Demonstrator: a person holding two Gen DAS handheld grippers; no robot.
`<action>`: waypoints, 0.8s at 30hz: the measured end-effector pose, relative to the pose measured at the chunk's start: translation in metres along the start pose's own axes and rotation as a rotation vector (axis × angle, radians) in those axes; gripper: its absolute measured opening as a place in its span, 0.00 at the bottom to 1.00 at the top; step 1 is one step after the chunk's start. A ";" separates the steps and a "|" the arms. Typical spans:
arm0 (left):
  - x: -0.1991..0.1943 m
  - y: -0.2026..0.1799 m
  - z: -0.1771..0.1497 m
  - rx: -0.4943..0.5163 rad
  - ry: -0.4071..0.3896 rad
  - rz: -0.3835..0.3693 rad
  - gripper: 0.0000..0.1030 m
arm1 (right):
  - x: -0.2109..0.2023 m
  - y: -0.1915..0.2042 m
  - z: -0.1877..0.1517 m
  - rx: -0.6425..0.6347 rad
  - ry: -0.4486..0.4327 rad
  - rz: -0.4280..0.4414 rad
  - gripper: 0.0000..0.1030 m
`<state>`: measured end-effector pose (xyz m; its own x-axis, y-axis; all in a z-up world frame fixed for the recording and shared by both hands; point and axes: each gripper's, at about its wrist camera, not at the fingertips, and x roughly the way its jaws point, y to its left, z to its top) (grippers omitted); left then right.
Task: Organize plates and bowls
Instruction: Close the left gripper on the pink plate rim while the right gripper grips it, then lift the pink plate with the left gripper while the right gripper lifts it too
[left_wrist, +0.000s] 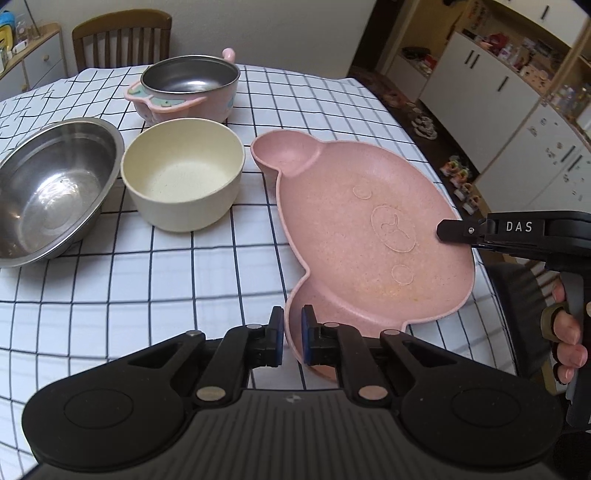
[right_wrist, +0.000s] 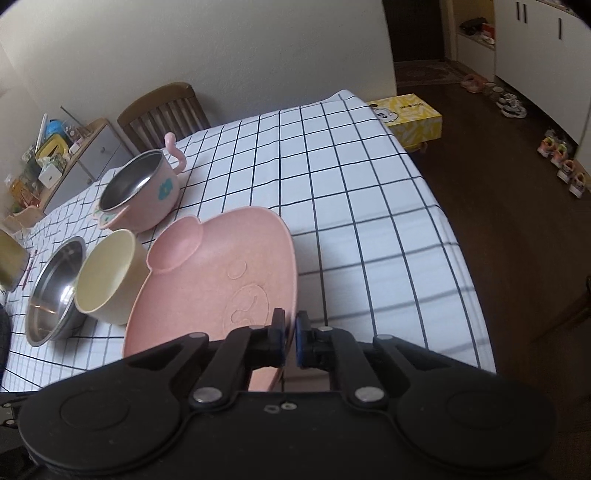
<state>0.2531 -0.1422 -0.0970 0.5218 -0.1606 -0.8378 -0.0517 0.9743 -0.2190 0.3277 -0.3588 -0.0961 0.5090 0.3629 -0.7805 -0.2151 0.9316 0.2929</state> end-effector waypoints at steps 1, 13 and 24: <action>-0.006 0.001 -0.003 0.007 0.000 -0.009 0.08 | -0.007 0.003 -0.005 0.007 -0.007 -0.001 0.06; -0.062 0.007 -0.057 0.097 0.011 -0.069 0.08 | -0.077 0.031 -0.074 0.066 -0.060 -0.044 0.06; -0.087 0.014 -0.102 0.151 0.032 -0.096 0.08 | -0.107 0.041 -0.139 0.138 -0.076 -0.066 0.07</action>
<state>0.1202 -0.1310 -0.0785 0.4905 -0.2566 -0.8328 0.1272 0.9665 -0.2229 0.1492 -0.3621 -0.0775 0.5806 0.2965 -0.7583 -0.0652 0.9453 0.3197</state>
